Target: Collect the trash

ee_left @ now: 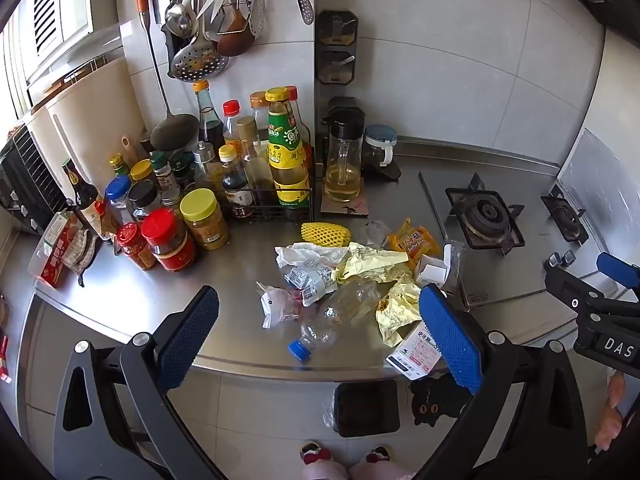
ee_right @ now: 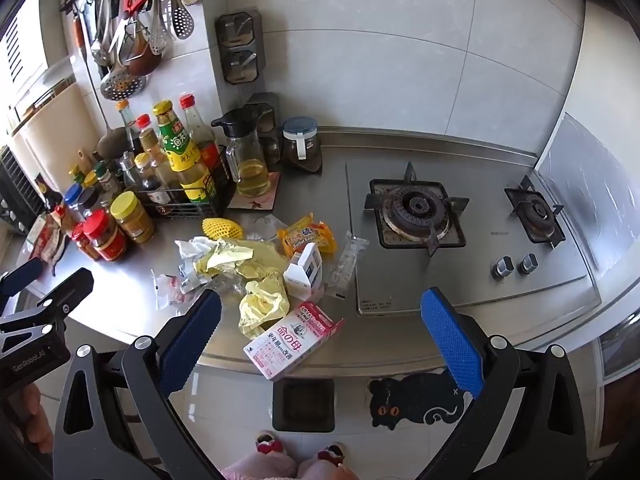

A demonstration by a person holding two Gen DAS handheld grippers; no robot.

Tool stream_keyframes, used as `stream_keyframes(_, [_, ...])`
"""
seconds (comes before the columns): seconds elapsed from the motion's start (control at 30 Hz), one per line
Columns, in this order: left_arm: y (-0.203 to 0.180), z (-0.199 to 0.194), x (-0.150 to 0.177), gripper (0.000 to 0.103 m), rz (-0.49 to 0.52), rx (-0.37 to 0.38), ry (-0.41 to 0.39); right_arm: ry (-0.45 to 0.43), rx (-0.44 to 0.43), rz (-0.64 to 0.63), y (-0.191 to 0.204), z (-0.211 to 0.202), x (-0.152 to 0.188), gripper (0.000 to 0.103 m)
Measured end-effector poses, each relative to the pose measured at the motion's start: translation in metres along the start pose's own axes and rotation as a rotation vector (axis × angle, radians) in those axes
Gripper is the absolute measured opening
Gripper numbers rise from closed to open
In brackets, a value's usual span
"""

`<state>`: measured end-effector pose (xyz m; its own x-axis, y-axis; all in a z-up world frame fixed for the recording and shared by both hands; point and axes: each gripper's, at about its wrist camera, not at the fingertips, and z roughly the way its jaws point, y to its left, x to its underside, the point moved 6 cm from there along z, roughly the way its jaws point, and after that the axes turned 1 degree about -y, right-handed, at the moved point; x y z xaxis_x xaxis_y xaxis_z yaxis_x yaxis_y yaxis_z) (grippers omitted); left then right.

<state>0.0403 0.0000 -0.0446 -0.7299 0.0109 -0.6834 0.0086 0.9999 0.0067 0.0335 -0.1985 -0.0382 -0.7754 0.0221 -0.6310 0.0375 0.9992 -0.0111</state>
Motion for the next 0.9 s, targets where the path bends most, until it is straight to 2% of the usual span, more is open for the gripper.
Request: stream_keyframes(0.9, [-0.0047, -0.0007, -0.0054, 0.095, 0.003, 0.011, -0.001, 0.001, -0.008, 0.011, -0.0012, 0.0008, -0.0028, 0.1])
